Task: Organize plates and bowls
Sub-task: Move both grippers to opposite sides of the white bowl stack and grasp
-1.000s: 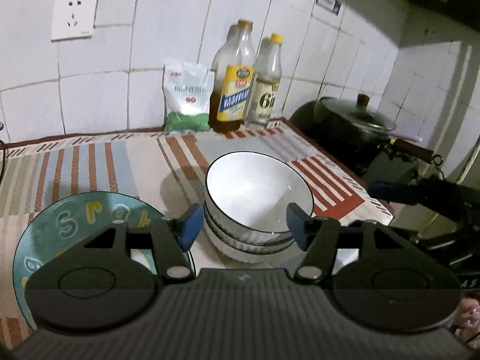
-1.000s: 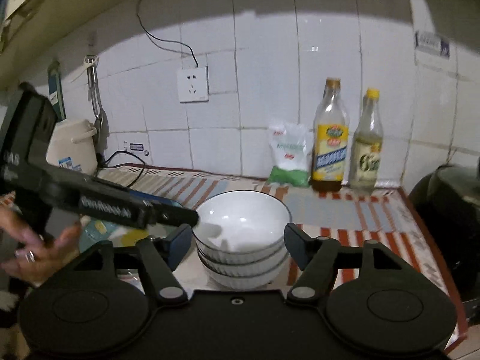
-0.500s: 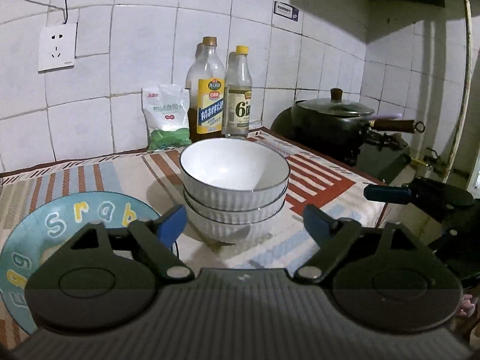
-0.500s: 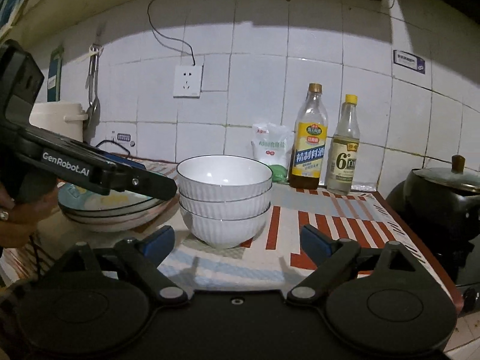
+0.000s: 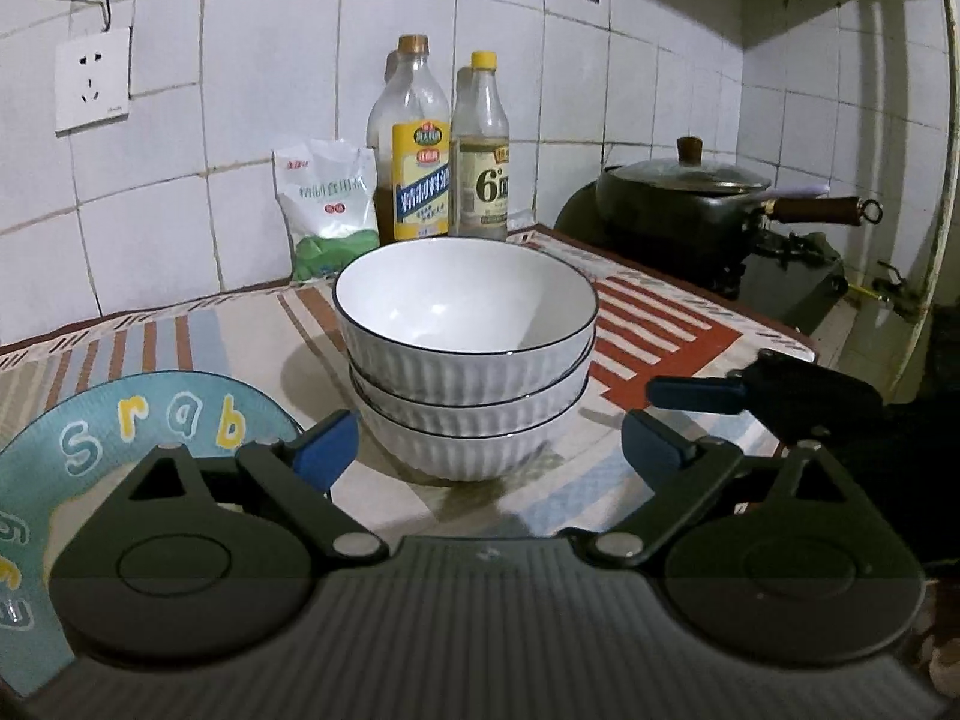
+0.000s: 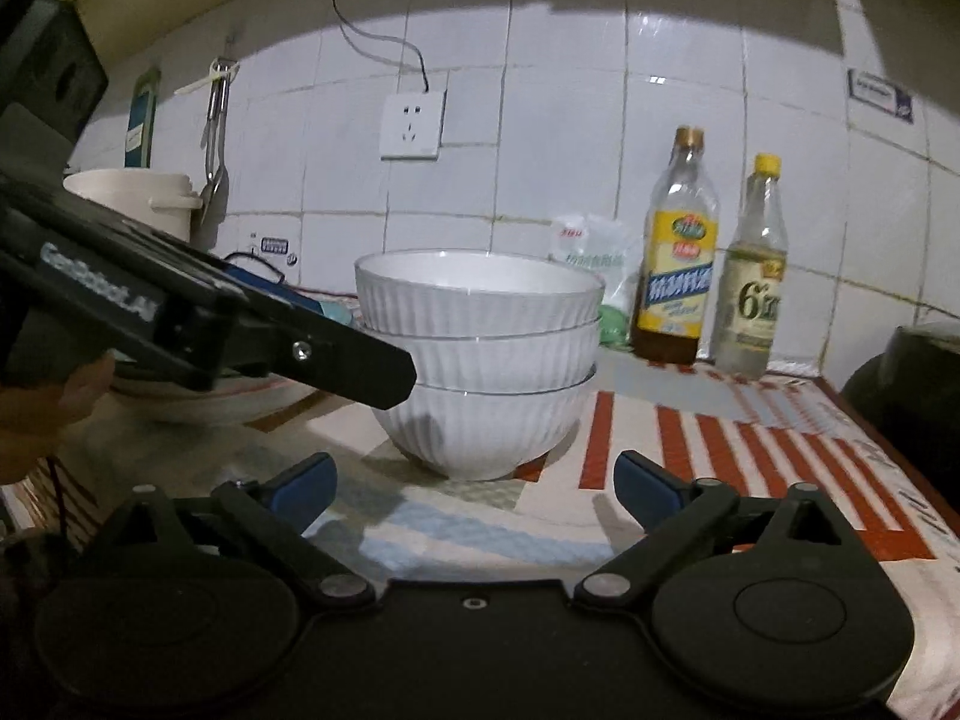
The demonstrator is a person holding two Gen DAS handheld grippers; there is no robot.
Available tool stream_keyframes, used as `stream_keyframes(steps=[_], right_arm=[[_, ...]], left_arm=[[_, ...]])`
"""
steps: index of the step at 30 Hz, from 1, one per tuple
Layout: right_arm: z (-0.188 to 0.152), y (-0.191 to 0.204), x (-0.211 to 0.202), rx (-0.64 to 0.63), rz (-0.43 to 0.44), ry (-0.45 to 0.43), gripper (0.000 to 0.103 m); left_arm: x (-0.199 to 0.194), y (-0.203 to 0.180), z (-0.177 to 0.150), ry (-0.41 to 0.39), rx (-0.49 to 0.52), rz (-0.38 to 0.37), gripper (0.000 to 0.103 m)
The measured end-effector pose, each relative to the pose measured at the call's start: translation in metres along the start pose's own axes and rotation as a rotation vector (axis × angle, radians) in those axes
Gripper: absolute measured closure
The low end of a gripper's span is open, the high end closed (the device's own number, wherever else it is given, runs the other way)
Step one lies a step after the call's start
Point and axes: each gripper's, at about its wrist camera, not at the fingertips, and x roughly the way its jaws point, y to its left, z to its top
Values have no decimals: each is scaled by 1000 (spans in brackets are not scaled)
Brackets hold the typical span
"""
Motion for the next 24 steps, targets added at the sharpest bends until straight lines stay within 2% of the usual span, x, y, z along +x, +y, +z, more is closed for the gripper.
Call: stream_keyframes(steps=[3,9,15,19,24], right_arm=[[1,-4,12,-1,36,-3,2],[10,-19,34,78,103,30,2],[19,-20,48,72,115,40,0],[23,-22,54,59,119,50,0],[21,-26,55,69,132,42,0]], left_arm=[[7,2,3,25,-2,10,7],[20,9,9,78,-26,-3,7],[34,16,13,128,-42,-27,7],[41,16,15,131,-23,-17,7],[47,19,15,120,-40,-42,6]])
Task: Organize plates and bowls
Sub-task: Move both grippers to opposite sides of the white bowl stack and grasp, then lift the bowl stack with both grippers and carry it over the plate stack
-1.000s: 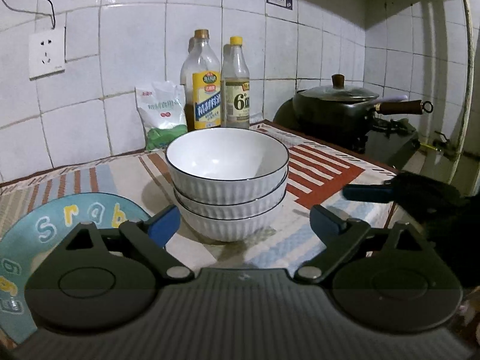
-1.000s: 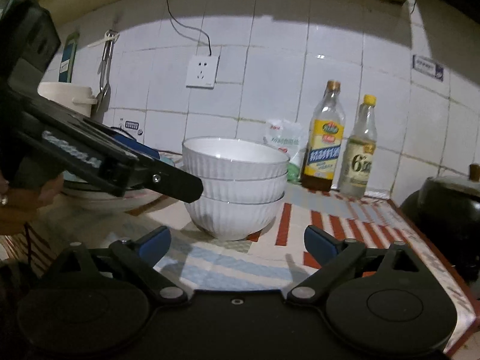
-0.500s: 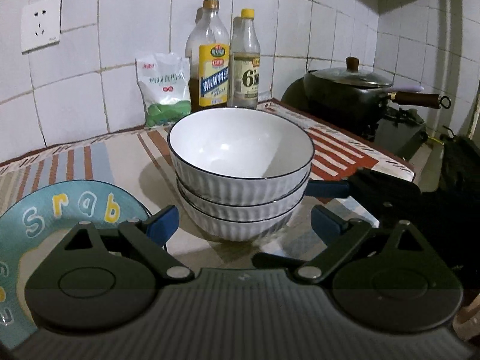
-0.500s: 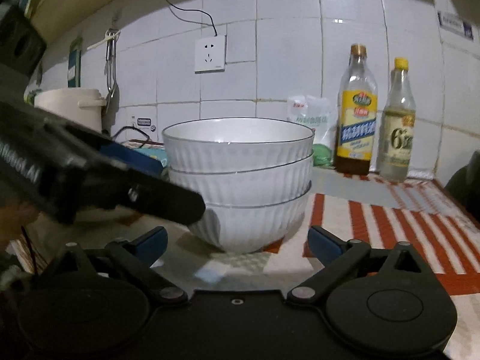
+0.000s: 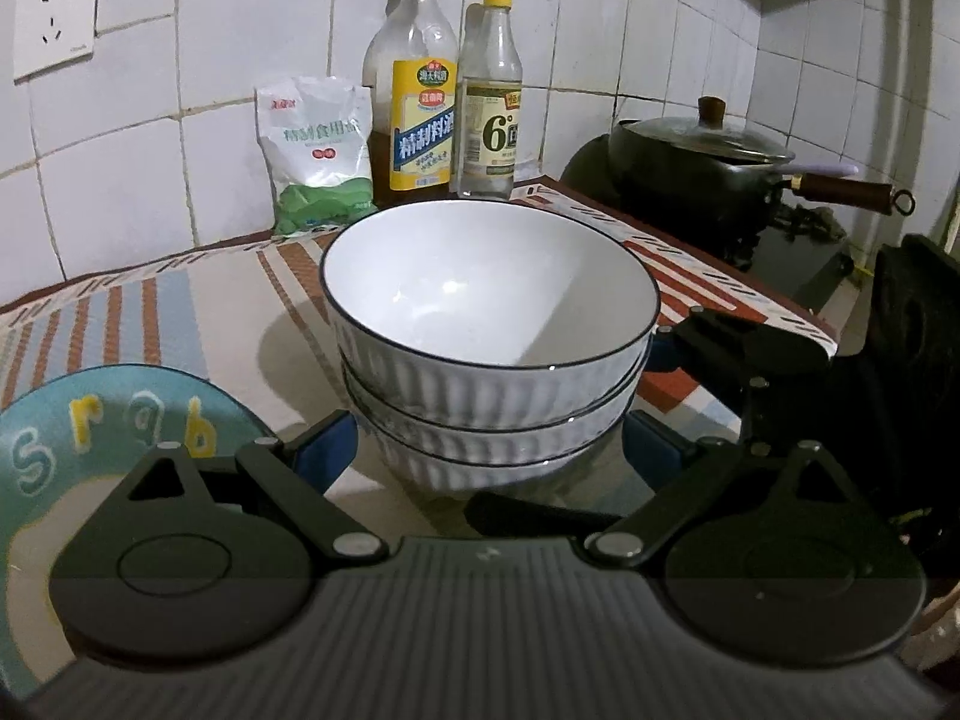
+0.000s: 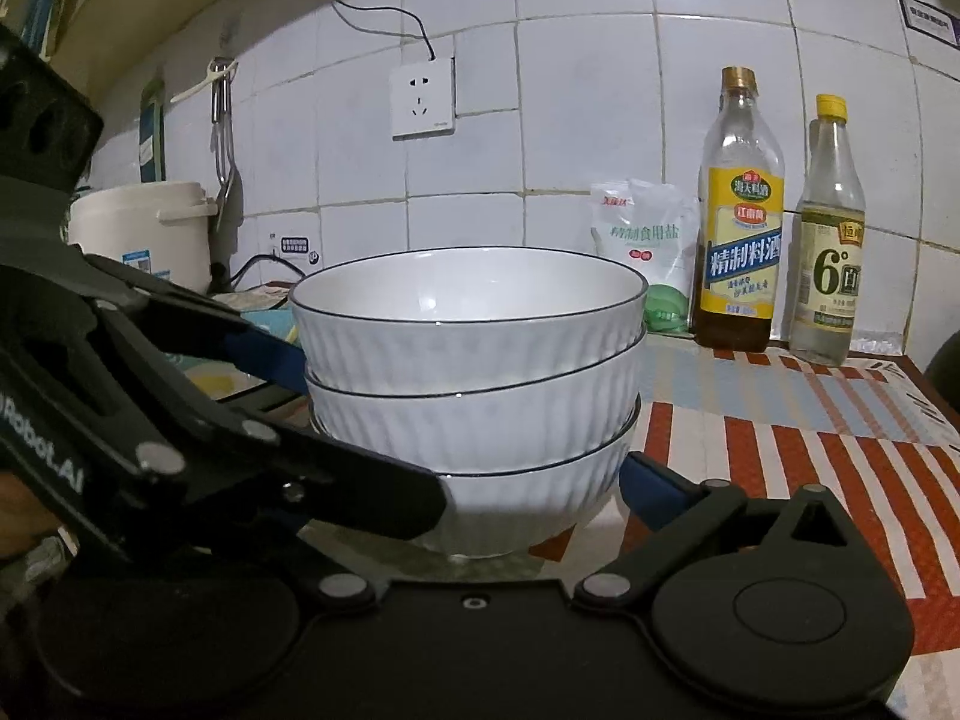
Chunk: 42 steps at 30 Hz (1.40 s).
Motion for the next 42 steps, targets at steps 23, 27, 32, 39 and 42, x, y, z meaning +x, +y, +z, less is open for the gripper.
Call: stream_keyframes(steps=[23,27,32,39,42], right_arm=[[5,5,11,-32,-38,64,0],[3,2,10,0,-34,47,0],[-3,10,6,2,-67,14,1],[-5,13,1,28,-68,-3,1],[-8,12,-3,51,-60,-23,1]], left_arm=[[5,-1,-6,-36,-4,2,3],[5,-3,-6,-48,-16,13,4],[4,-6,-8,-51,-8,26,4],[0,-11,-10,-61,18,38,4],[-3,-13,-10,-67,32,39,4]])
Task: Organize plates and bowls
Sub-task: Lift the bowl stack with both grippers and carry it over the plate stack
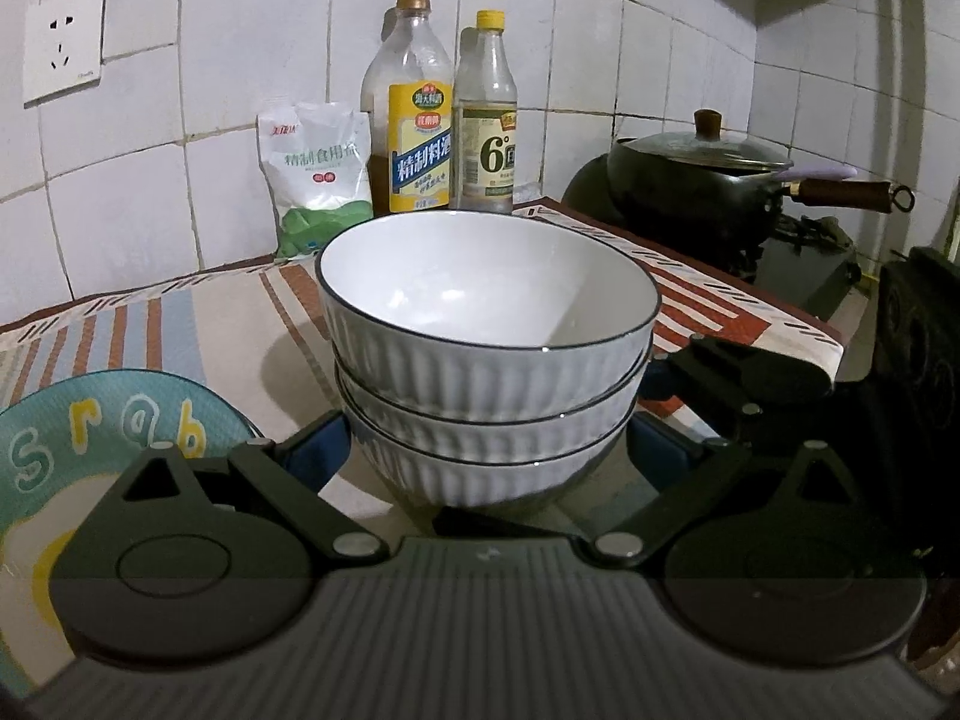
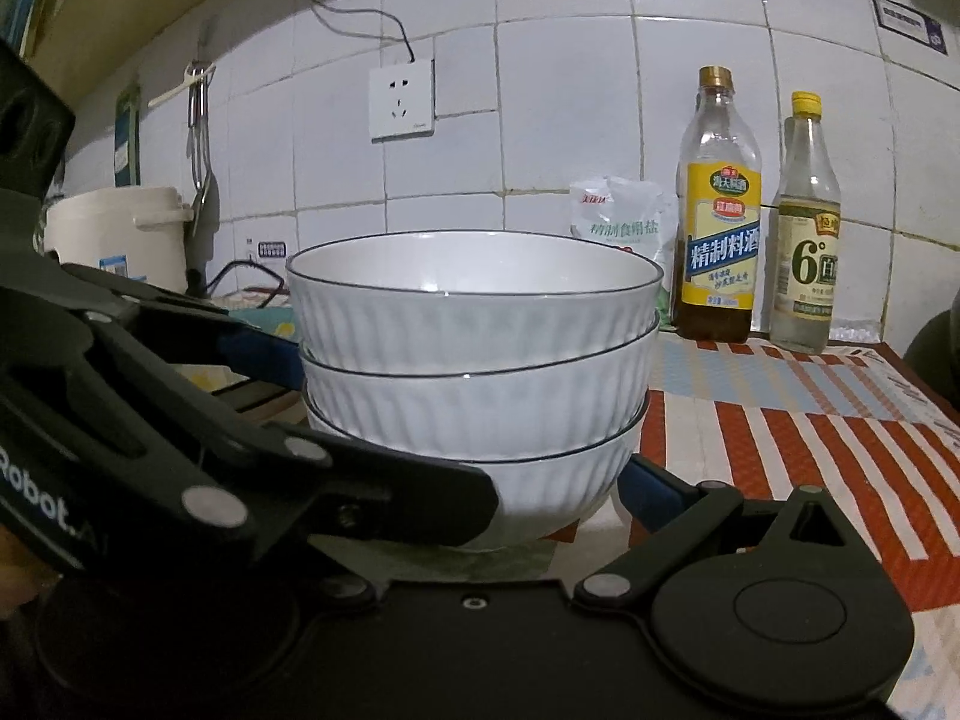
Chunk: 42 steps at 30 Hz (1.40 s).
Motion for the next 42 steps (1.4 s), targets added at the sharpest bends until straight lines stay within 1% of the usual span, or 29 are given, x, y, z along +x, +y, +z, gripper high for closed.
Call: stream_keyframes(steps=[6,14,17,23,26,32,37,42], right_arm=[[-5,4,-6,-10,-8,-16,1],[-4,10,-15,-23,-15,-32,1],[0,15,-20,-19,-13,-44,1],[16,30,-27,-65,-7,-74,1],[21,36,-22,-76,15,-76,1],[22,45,-11,-76,52,-105,1],[26,50,-7,-78,75,-130,1],[32,55,-10,-101,80,-143,1]], left_arm=[[-4,-6,-4,-2,36,0,5],[-13,-9,-5,-10,51,-6,5],[-20,-8,-4,-22,44,-7,5],[-39,1,2,-34,15,-3,6],[-45,7,5,-30,1,22,6],[-53,18,3,-39,11,67,6],[-62,24,4,-55,15,93,6],[-71,25,6,-75,16,102,6]])
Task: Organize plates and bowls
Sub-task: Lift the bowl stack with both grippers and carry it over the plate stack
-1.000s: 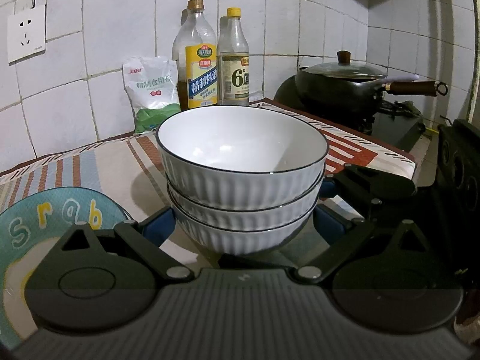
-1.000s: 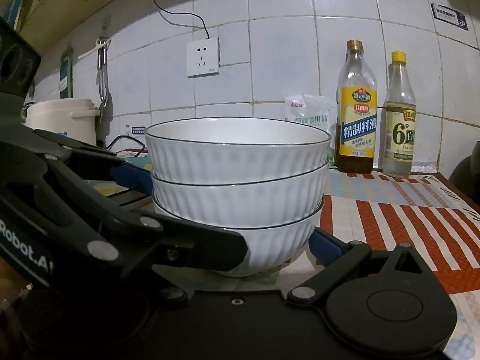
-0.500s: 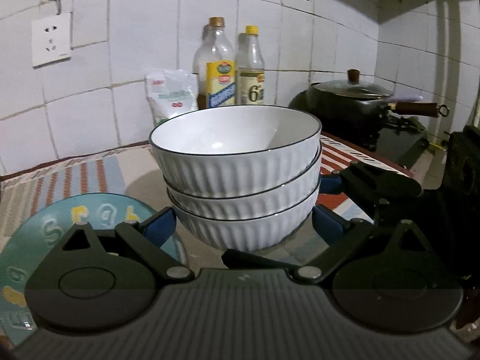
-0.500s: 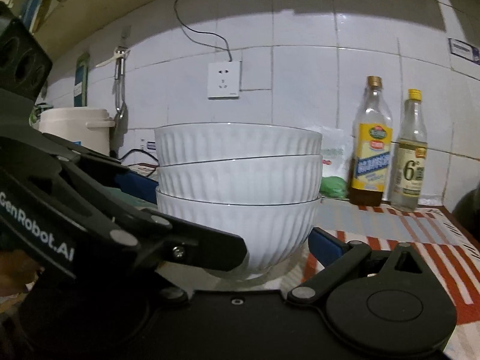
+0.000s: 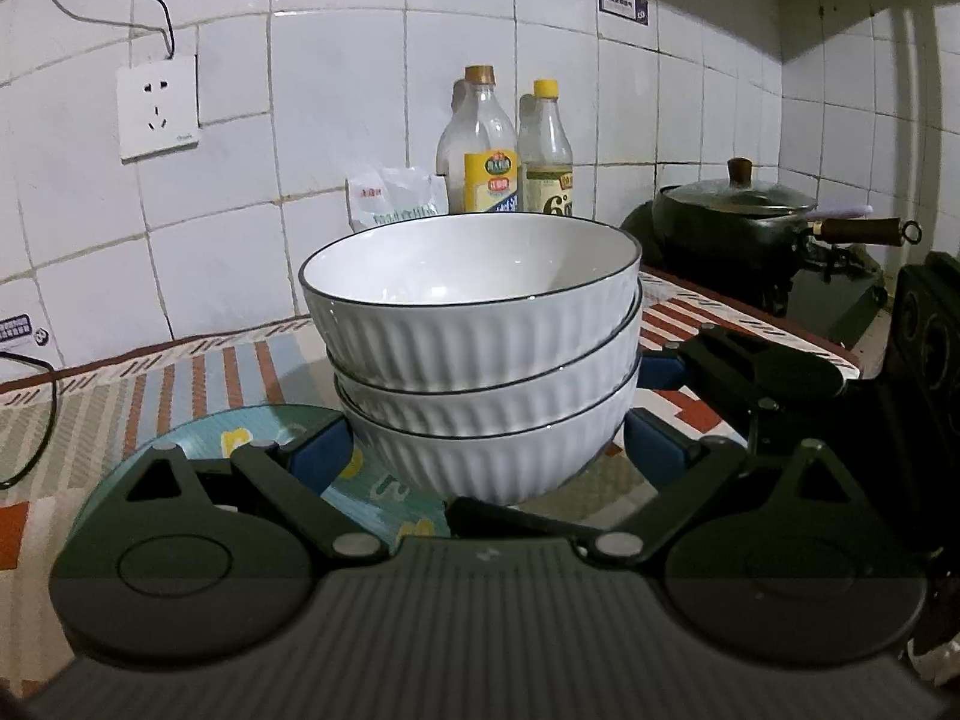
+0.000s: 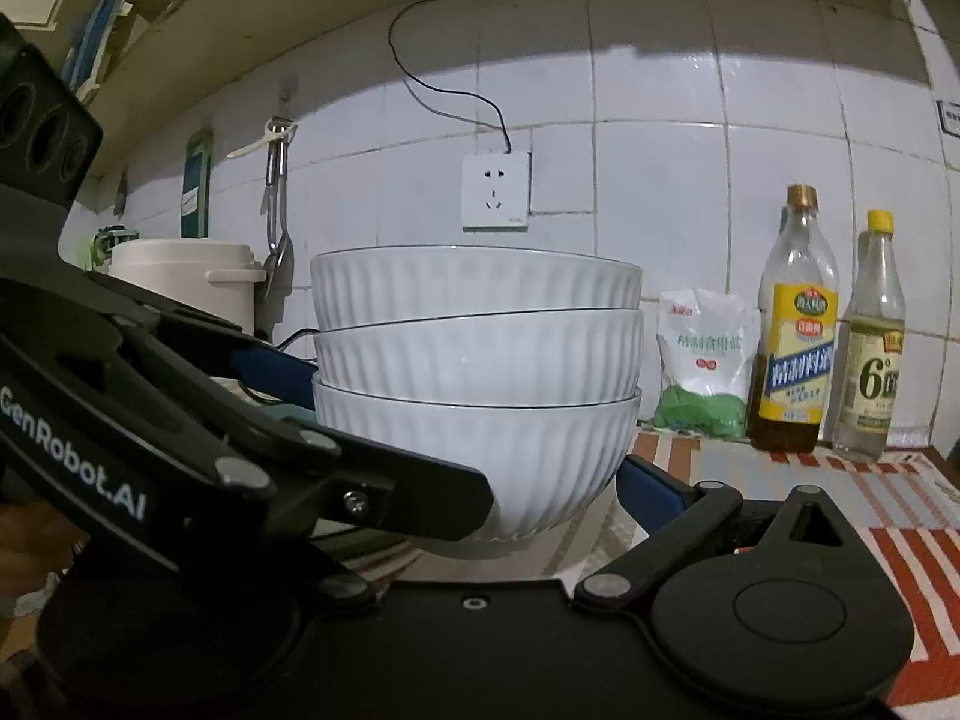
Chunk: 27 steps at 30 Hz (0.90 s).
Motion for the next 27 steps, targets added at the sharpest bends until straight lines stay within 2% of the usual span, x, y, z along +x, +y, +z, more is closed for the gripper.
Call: stream_keyframes(steps=[14,27], right_arm=[[20,13,-10,-62,-12,-13,2],[29,48,6,-79,47,-13,2]], left_arm=[[-22,1,13,-12,13,-1,6],[-50,28,7,-3,-5,52,6]])
